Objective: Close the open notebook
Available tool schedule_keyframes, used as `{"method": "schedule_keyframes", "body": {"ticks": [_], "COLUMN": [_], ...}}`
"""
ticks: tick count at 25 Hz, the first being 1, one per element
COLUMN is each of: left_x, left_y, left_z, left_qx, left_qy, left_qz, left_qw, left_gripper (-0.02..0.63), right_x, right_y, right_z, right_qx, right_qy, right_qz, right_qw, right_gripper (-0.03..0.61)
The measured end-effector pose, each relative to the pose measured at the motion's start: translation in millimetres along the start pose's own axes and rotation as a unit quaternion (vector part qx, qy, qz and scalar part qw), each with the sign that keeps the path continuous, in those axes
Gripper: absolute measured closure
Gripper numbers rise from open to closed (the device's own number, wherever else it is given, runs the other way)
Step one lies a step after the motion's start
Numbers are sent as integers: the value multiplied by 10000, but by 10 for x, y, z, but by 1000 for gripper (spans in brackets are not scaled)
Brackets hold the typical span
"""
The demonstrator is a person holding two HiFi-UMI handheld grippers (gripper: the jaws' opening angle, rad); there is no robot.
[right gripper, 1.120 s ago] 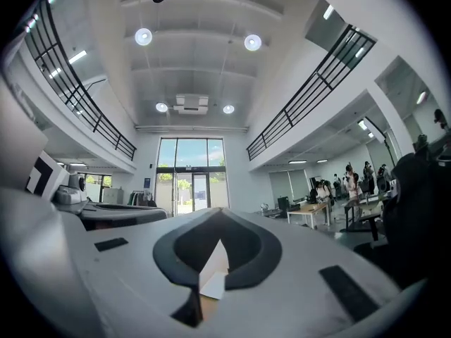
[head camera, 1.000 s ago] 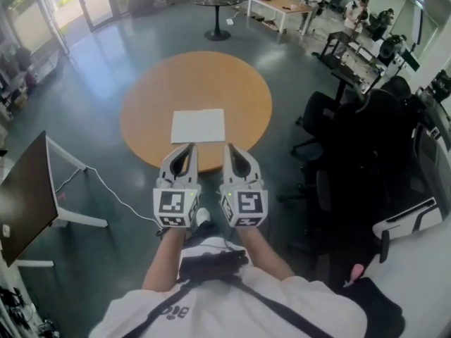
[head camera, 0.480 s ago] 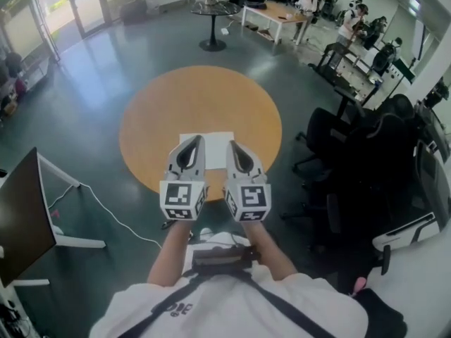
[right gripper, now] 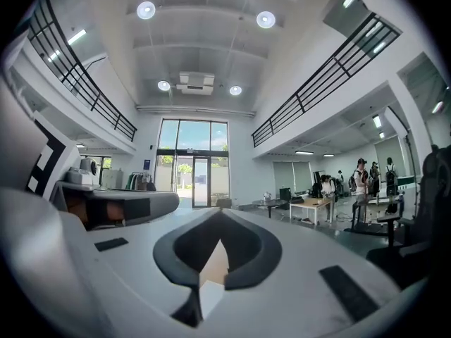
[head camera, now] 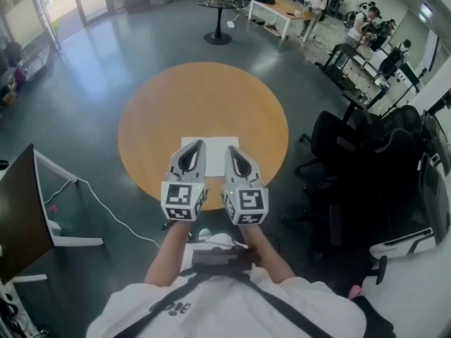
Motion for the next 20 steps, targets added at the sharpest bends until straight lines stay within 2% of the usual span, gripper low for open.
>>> {"method": "schedule_keyframes", "body": {"ticks": [6,11,16,20], "left_x": [214,320,305,275], "left_y": [127,265,400,479], "left_z": [-247,-572,-941,-1143], "left_qx": [-95,-295,-434,-493], "left_qy": [230,606,1007,1178], "left_qz": [209,280,425,523], "left_qw": [9995,9973,9931,9904], "left_gripper": [604,604,603,604], "right_x": [231,395,464,517], "right_y": [-228,-333,-376,-380], "right_z": [-190,-334,-598,-769], "right_qx": [52,87,91,104], "right_qy": [221,477,816,1034], "right_qz": [120,222,320,382], "right_qw": [9997,9986,9961,9938], "right_gripper": [557,557,557,557]}}
Point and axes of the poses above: the fingertips, and each gripper's own axes: x forward along the fingers, y to its left, z out of its top, the point moved 2 cm from there along -x, backward along the fingers, and after that the axes turned 11 degrees about -y, right-handed, at the moved point
